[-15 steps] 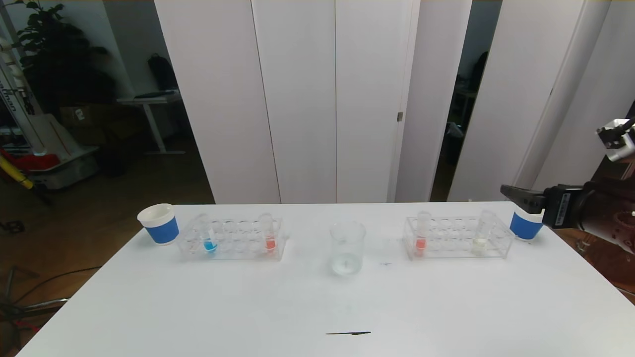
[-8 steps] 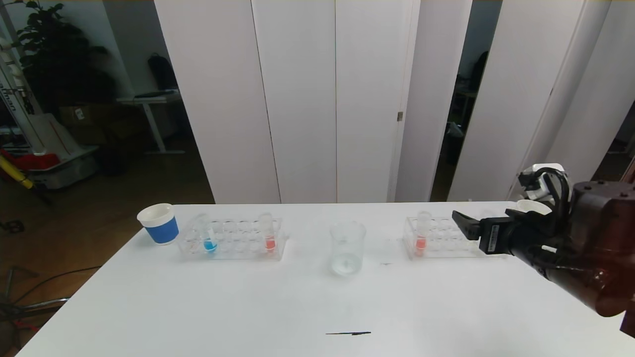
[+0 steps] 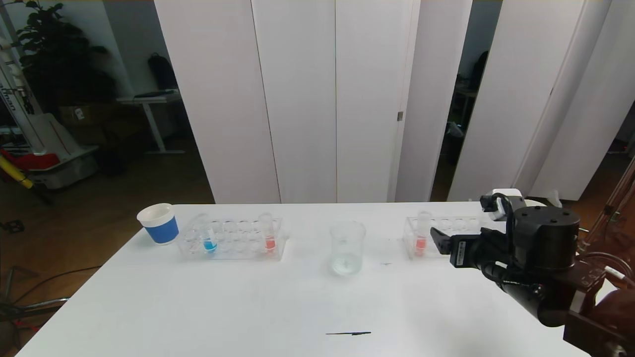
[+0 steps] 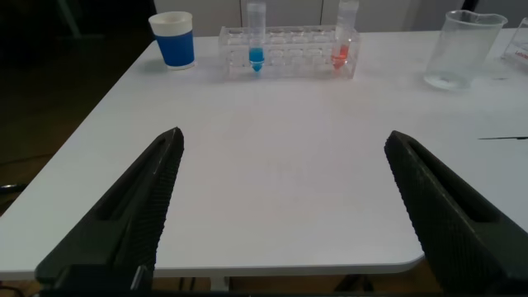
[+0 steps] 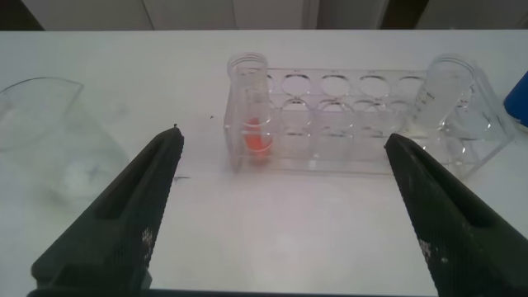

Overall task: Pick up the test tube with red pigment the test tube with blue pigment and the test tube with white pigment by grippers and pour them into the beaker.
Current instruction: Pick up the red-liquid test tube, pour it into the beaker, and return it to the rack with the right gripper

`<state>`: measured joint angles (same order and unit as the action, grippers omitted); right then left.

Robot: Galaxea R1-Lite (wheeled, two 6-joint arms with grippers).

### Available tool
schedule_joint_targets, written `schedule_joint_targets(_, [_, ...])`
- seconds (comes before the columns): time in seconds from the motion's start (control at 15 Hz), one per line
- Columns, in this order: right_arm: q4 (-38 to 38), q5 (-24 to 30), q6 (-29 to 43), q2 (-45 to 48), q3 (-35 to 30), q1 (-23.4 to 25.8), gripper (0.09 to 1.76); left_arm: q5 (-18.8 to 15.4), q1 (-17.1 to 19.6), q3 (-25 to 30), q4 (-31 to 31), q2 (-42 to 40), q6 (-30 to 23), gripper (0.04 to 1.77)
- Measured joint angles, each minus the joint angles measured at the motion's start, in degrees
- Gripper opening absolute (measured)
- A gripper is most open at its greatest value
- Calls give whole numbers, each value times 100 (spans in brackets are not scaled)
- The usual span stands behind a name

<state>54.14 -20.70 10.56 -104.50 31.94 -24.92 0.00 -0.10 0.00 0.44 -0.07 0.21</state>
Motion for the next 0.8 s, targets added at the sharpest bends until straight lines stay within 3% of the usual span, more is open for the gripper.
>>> schedule_joint_targets(0.8, [380, -38, -293, -1373, 1017, 76, 175, 0, 0, 0, 0, 0, 0, 174])
